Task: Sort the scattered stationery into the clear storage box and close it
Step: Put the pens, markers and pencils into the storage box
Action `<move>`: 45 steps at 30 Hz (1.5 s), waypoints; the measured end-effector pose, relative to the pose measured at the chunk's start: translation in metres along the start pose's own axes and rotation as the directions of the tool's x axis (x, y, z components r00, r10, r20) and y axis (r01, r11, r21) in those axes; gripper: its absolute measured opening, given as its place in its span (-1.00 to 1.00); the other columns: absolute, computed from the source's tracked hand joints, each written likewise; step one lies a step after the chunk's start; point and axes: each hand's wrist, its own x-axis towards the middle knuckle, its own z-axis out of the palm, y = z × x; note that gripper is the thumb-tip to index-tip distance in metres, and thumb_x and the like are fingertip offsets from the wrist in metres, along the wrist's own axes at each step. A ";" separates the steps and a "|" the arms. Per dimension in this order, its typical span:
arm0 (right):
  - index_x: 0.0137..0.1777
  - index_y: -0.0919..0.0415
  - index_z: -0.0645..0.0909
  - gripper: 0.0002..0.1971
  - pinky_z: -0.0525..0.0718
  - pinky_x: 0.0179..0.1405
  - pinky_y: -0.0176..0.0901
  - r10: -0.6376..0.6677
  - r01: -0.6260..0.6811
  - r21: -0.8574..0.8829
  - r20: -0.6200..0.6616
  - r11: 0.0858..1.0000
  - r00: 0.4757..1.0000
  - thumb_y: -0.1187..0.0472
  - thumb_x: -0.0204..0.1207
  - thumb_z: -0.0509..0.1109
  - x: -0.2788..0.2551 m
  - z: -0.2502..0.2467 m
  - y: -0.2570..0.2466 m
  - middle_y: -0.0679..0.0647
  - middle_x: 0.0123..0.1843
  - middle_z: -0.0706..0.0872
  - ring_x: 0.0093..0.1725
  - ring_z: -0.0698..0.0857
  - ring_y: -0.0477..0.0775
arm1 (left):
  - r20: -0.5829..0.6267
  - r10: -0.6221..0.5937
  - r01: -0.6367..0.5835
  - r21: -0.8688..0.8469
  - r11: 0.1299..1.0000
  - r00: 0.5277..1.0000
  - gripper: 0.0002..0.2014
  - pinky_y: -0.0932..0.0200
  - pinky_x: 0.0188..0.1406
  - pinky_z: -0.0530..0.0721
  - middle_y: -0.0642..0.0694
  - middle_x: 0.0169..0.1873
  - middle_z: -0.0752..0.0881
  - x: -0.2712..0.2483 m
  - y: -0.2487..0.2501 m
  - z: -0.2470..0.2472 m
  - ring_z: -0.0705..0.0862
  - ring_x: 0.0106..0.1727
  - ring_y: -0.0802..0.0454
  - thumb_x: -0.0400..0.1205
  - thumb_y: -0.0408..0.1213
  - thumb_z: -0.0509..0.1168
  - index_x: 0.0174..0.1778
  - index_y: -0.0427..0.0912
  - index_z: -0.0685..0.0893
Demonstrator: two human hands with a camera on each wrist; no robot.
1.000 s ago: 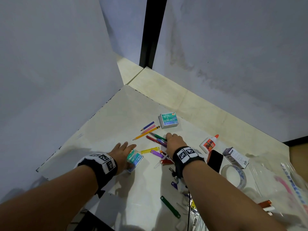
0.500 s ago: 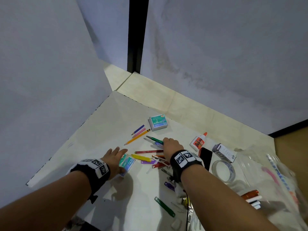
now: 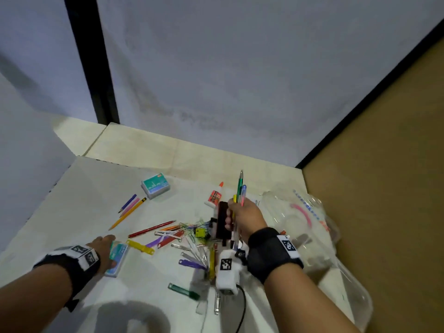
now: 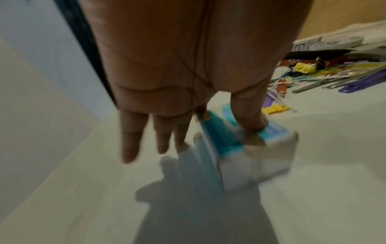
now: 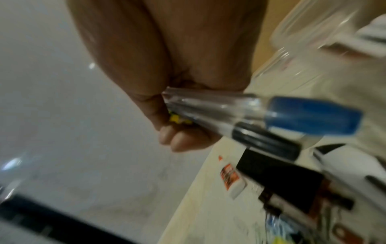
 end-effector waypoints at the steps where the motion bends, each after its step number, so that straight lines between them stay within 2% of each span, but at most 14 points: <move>1: -0.14 0.20 0.44 -0.86 0.47 -0.55 -0.18 -0.007 0.009 0.076 -0.021 0.997 1.000 0.31 0.68 0.17 -0.006 -0.014 0.001 0.10 -0.43 0.45 -0.55 0.44 0.01 | -0.032 -0.003 0.005 0.053 0.999 0.999 -0.35 0.09 0.38 0.53 -0.08 0.45 0.44 0.005 0.006 -0.005 0.50 0.42 -0.08 0.53 0.06 0.27 0.52 -0.02 0.27; 3: -0.12 0.19 0.45 -0.87 0.46 -0.55 -0.19 -0.031 0.034 0.117 -0.028 0.992 0.999 0.30 0.68 0.18 -0.016 -0.035 0.005 0.10 -0.42 0.45 -0.54 0.44 -0.01 | -0.105 0.032 -0.014 0.171 0.985 0.994 -0.46 0.02 0.35 0.54 -0.04 0.31 0.53 0.006 0.022 -0.024 0.51 0.33 -0.07 0.46 0.11 0.21 0.36 0.03 0.45; 6: -0.10 0.19 0.44 -0.90 0.51 -0.54 -0.23 -0.017 0.014 0.058 0.052 0.998 0.999 0.30 0.67 0.20 -0.032 -0.050 0.015 0.07 -0.40 0.47 -0.52 0.47 -0.04 | -0.189 0.218 -0.205 0.087 0.975 0.957 -0.49 0.08 0.45 0.43 -0.03 0.49 0.42 -0.024 0.075 -0.065 0.43 0.50 -0.03 0.61 0.06 0.22 0.48 0.03 0.38; 11: -0.09 0.17 0.47 -0.91 0.54 -0.46 -0.17 0.018 -0.019 0.006 0.141 1.000 0.990 0.27 0.66 0.24 -0.049 -0.059 0.028 0.02 -0.42 0.53 -0.50 0.52 -0.04 | -0.375 0.562 -0.654 -0.186 0.733 0.737 -0.47 0.16 0.48 0.37 -0.02 0.55 0.40 -0.078 0.176 -0.106 0.42 0.53 0.03 0.68 -0.07 0.21 0.58 0.00 0.29; 14: -0.09 0.19 0.46 -0.92 0.55 -0.46 -0.17 0.025 -0.022 -0.023 0.163 1.000 0.986 0.25 0.66 0.25 -0.058 -0.063 0.028 0.01 -0.45 0.53 -0.49 0.51 -0.02 | -0.435 0.619 -0.750 -0.266 0.606 0.654 -0.42 0.15 0.54 0.34 0.01 0.57 0.38 -0.104 0.212 -0.110 0.40 0.55 0.05 0.69 -0.19 0.18 0.63 0.03 0.18; 18: -0.08 0.19 0.43 -0.92 0.57 -0.46 -0.18 0.058 -0.054 -0.028 0.181 0.998 0.982 0.25 0.66 0.24 -0.064 -0.069 0.029 0.04 -0.43 0.51 -0.49 0.51 -0.03 | -0.427 0.677 -0.794 -0.211 0.570 0.599 -0.33 0.20 0.53 0.30 0.03 0.62 0.26 -0.125 0.235 -0.100 0.29 0.61 0.03 0.62 -0.49 0.04 0.65 0.06 0.12; 26: -0.06 0.25 0.42 -0.96 0.59 -0.47 -0.13 0.066 -0.061 -0.041 0.135 0.997 0.989 0.34 0.63 0.20 -0.058 -0.068 0.031 0.07 -0.48 0.51 -0.54 0.50 -0.01 | -0.257 0.761 -0.802 -0.139 0.581 0.596 -0.31 0.20 0.49 0.36 -0.04 0.62 0.28 -0.131 0.243 -0.082 0.37 0.57 -0.02 0.63 -0.48 0.11 0.65 0.07 0.11; 30: -0.08 0.24 0.44 -0.91 0.53 -0.50 -0.15 0.094 -0.086 0.171 -0.040 0.982 0.995 0.31 0.67 0.18 -0.058 -0.078 0.025 0.07 -0.47 0.47 -0.54 0.47 -0.03 | -0.273 0.741 -0.789 -0.182 0.587 0.614 -0.25 0.28 0.31 0.41 -0.09 0.61 0.29 -0.124 0.232 -0.085 0.43 0.51 -0.08 0.61 -0.50 0.11 0.66 0.08 0.01; 33: -0.17 0.28 0.45 -0.86 0.57 -0.58 -0.18 0.238 -0.136 0.339 -0.280 0.931 0.930 0.37 0.65 0.20 -0.042 -0.103 0.025 0.13 -0.46 0.45 -0.52 0.47 0.04 | -0.307 0.693 -0.756 -0.197 0.624 0.652 -0.30 0.17 0.46 0.37 -0.04 0.61 0.27 -0.111 0.214 -0.087 0.37 0.56 -0.05 0.60 -0.46 0.13 0.65 0.04 0.10; 35: -0.15 0.31 0.44 -0.90 0.63 -0.61 -0.20 0.359 -0.182 0.457 -0.338 0.871 0.870 0.39 0.61 0.23 -0.029 -0.120 0.030 0.18 -0.44 0.46 -0.54 0.51 0.10 | -0.310 0.646 -0.711 -0.186 0.678 0.697 -0.36 0.17 0.49 0.34 -0.04 0.61 0.29 -0.100 0.201 -0.085 0.36 0.56 -0.03 0.63 -0.43 0.14 0.64 0.02 0.16; 38: -0.04 0.40 0.51 -0.91 0.64 -0.31 0.04 0.399 -0.263 0.360 -0.385 0.895 0.832 0.37 0.53 0.33 -0.019 -0.131 0.035 0.28 -0.33 0.56 -0.34 0.61 0.23 | -0.299 0.582 -0.641 -0.161 0.751 0.756 -0.42 0.18 0.53 0.28 -0.03 0.61 0.28 -0.081 0.178 -0.078 0.33 0.58 0.00 0.66 -0.34 0.16 0.61 0.02 0.21; 41: -0.18 0.40 0.50 -0.90 0.51 -0.41 -0.08 0.365 -0.276 0.253 -0.443 0.927 0.819 0.37 0.53 0.30 -0.014 -0.130 0.036 0.29 -0.35 0.48 -0.38 0.51 0.20 | -0.242 0.516 -0.552 -0.118 0.825 0.822 -0.47 0.16 0.54 0.28 -0.04 0.60 0.31 -0.059 0.152 -0.069 0.33 0.58 0.00 0.68 -0.24 0.18 0.59 0.03 0.26; 42: -0.24 0.40 0.51 -0.86 0.58 -0.36 -0.06 0.344 -0.289 0.188 -0.460 0.939 0.819 0.32 0.49 0.33 -0.014 -0.128 0.035 0.32 -0.31 0.51 -0.36 0.53 0.21 | -0.223 0.490 -0.521 -0.107 0.847 0.842 -0.49 0.16 0.53 0.30 -0.04 0.58 0.33 -0.053 0.144 -0.068 0.36 0.56 -0.01 0.68 -0.22 0.19 0.58 0.03 0.29; 45: 0.03 0.45 0.62 -0.56 0.66 0.19 0.20 0.289 -0.306 0.049 -0.500 0.951 0.816 0.13 0.24 0.42 -0.003 -0.121 0.046 0.39 0.00 0.65 0.02 0.69 0.35 | -0.195 0.423 -0.441 -0.062 0.895 0.885 -0.54 0.17 0.51 0.32 -0.05 0.55 0.40 -0.038 0.116 -0.062 0.40 0.53 -0.01 0.69 -0.16 0.17 0.54 0.02 0.35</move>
